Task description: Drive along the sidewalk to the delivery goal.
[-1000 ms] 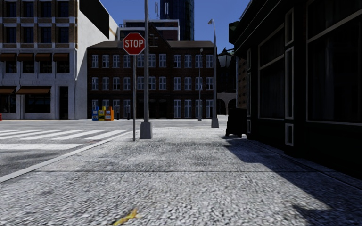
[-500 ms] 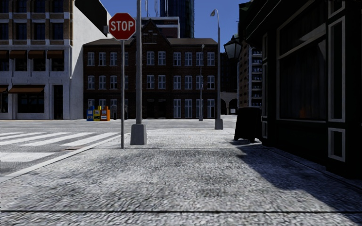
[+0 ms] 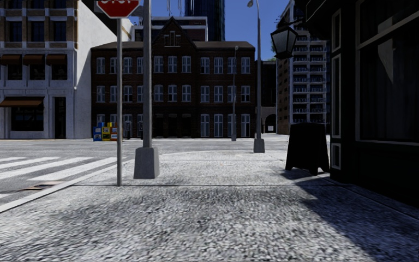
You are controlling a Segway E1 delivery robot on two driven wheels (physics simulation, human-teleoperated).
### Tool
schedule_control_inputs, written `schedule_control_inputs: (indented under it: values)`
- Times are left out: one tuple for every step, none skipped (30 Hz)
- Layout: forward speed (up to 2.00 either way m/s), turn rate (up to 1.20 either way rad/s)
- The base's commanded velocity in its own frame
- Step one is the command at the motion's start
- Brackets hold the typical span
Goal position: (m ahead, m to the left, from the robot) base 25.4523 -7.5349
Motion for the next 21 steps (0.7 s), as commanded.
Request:
schedule_control_inputs:
  values:
    - [2.00,0.00]
    - [2.00,0.00]
    - [2.00,0.00]
    - [2.00,0.00]
    - [2.00,0.00]
    - [2.00,0.00]
    - [2.00,0.00]
    - [2.00,0.00]
    - [2.00,0.00]
    - [2.00,0.00]
    - [2.00,0.00]
    - [2.00,0.00]
    - [2.00,0.00]
    - [2.00,0.00]
    - [2.00,0.00]
    - [2.00,-0.03]
    - [2.00,-0.04]
    - [2.00,-0.04]
    - [2.00,-0.05]
    - [2.00,-0.05]
    - [2.00,-0.05]
